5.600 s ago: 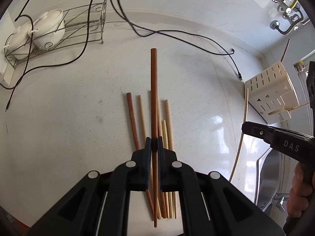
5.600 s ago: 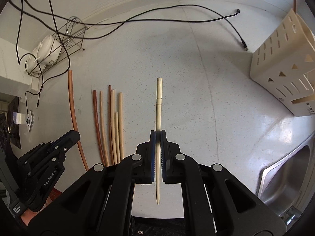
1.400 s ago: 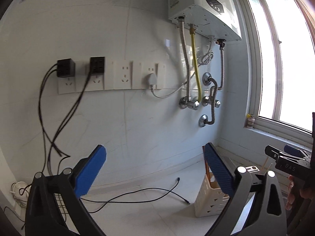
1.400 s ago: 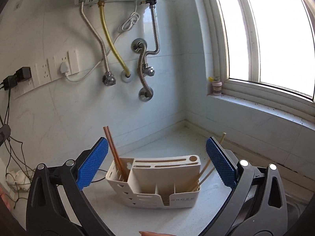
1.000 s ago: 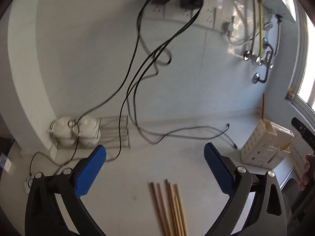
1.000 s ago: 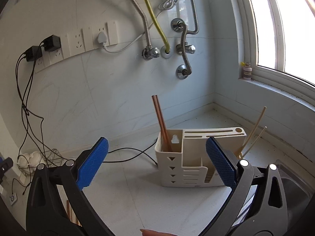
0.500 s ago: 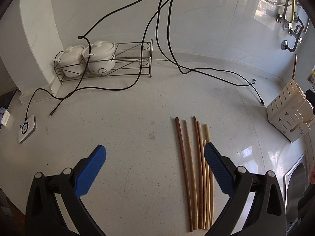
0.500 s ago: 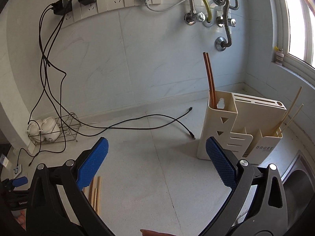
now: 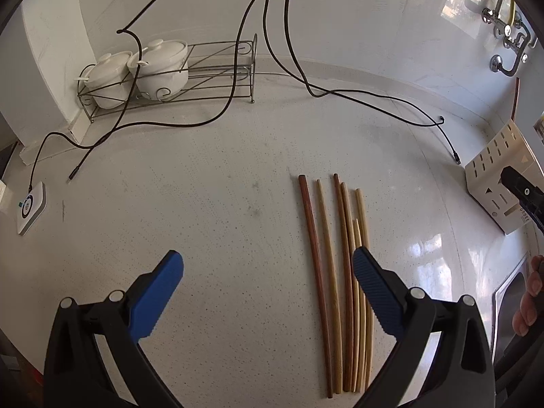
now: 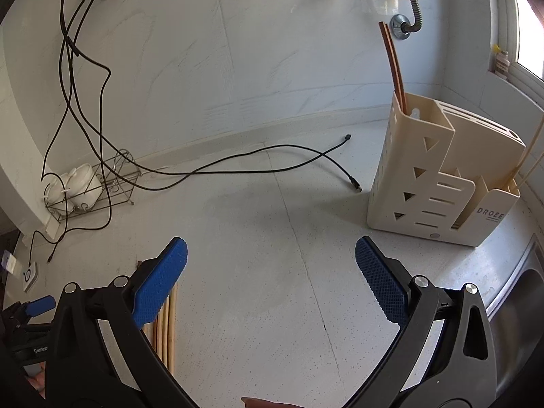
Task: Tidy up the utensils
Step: 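Move both tools back over the remaining chopsticks on the counter, then close the left tool on a dark brown chopstick in the row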
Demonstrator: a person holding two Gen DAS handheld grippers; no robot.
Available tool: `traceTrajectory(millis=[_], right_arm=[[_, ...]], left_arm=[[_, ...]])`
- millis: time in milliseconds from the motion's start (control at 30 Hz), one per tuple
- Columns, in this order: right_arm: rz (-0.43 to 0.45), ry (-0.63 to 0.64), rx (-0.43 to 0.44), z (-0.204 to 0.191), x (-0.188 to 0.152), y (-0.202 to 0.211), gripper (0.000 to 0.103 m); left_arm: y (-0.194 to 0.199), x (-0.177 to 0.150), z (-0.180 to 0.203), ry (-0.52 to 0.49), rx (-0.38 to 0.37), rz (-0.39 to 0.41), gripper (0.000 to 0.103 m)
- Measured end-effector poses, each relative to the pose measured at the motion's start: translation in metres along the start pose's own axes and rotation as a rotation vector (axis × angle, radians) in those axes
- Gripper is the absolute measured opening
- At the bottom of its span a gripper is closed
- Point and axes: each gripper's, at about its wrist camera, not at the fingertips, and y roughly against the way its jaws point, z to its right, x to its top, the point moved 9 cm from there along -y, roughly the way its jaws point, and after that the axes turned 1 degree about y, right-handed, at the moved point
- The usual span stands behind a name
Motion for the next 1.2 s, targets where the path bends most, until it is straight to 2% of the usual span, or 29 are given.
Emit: traceTrajectory(millis=[167, 433, 667, 867, 1067, 1200], right_arm=[[-0.092, 0.032, 0.039, -0.018, -0.018, -0.014, 0.095], [-0.146, 0.044, 0.062, -0.024, -0.031, -0.022, 0.095], [-0.151, -0.005, 0.045, -0.008, -0.027, -0.022, 0.095], [-0.145, -0.048, 0.036, 0.003, -0.023, -0.018, 0.095], [-0.128, -0.048, 0.03, 0.007, -0.016, -0.015, 0.095], [-0.115, -0.046, 0.023, 0.01, -0.013, -0.014, 0.095]], left_arm=[[-0.018, -0.006, 0.003, 0.005, -0.001, -0.08, 0.098], [-0.037, -0.015, 0.011, -0.021, 0.014, -0.159, 0.098], [-0.057, -0.024, 0.011, -0.025, 0.036, -0.231, 0.098], [-0.071, -0.032, 0.005, 0.014, 0.055, -0.312, 0.098], [-0.083, -0.036, 0.007, 0.03, 0.047, -0.365, 0.098], [-0.088, -0.04, 0.007, 0.028, 0.068, -0.395, 0.098]])
